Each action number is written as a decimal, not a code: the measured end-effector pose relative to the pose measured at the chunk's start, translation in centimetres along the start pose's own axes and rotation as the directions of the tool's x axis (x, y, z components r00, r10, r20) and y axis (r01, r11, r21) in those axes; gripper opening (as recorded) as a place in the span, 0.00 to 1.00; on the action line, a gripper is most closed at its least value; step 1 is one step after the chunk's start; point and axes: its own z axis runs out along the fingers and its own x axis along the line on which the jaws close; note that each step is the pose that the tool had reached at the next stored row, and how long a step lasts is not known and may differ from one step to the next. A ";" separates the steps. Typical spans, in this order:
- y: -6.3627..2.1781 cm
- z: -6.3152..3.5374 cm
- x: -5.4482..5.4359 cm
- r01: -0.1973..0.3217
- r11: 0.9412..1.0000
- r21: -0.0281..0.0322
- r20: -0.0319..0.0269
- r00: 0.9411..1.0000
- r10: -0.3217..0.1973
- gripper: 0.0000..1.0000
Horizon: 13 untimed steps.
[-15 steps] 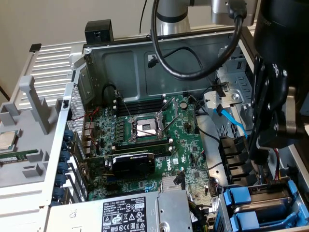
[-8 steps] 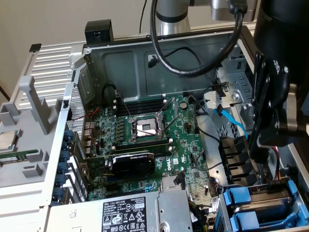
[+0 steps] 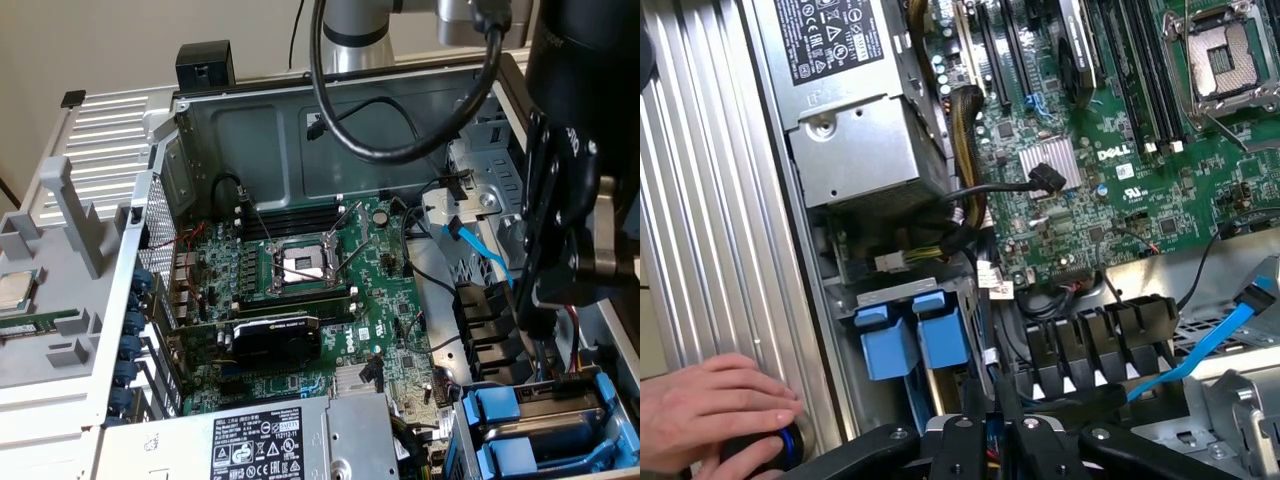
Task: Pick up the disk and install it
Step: 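Insert the second disk wire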
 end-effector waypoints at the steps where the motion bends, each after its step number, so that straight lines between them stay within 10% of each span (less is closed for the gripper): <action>1: -0.04 0.02 0.1 0.000 1.000 -0.001 0.004 1.000 0.000 0.16; 8: -0.23 0.08 0.9 0.007 1.000 -0.006 0.028 1.000 -0.007 0.16; 13: -0.33 0.09 1.3 0.022 1.000 -0.006 0.033 0.999 -0.022 0.16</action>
